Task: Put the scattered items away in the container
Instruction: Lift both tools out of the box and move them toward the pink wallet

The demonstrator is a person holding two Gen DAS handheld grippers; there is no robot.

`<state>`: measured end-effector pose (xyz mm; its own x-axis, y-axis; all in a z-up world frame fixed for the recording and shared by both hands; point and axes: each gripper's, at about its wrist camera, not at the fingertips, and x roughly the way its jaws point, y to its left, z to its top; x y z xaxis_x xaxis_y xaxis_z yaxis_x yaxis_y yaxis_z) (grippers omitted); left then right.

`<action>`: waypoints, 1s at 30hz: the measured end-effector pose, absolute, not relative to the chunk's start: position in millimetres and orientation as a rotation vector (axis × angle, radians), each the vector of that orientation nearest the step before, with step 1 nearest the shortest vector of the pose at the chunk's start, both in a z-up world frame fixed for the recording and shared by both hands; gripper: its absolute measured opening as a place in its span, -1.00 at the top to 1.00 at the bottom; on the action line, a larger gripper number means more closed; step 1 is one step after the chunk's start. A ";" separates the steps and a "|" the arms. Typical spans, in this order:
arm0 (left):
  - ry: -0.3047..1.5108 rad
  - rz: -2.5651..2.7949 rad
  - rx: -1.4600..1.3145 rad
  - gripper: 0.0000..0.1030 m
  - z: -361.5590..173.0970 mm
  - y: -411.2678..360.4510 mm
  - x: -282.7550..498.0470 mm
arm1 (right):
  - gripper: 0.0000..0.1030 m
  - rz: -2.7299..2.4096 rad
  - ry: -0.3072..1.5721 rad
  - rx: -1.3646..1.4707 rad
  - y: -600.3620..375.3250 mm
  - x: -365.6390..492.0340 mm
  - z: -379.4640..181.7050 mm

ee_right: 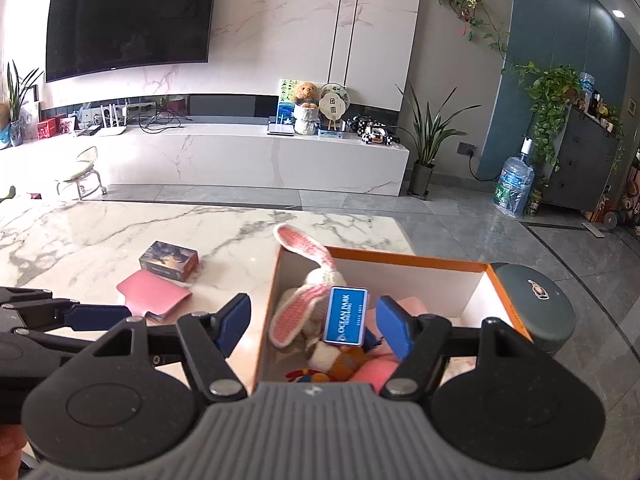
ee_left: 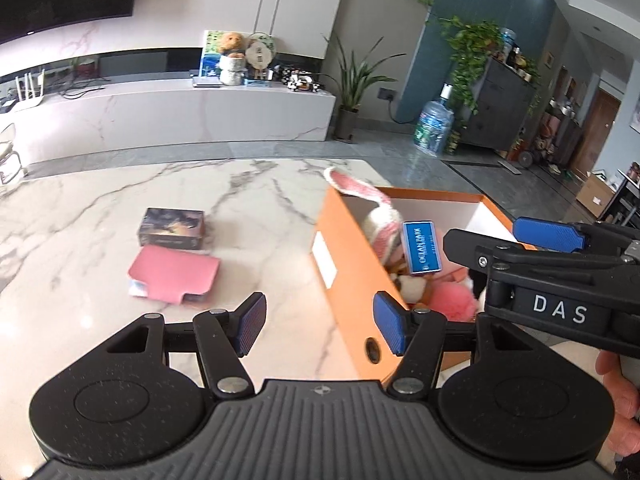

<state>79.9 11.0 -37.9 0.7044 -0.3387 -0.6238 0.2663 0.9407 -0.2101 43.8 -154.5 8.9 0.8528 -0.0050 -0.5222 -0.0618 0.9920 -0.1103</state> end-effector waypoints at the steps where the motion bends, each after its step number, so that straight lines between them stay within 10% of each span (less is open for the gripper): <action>1: 0.713 -0.315 -0.106 -0.35 -39.0 17.8 78.9 | -0.40 0.035 0.548 -0.120 -147.7 44.5 6.5; 30: 0.870 -0.023 -0.121 -0.36 -120.1 106.1 126.2 | -0.41 0.169 0.698 -0.183 -48.1 127.0 -97.0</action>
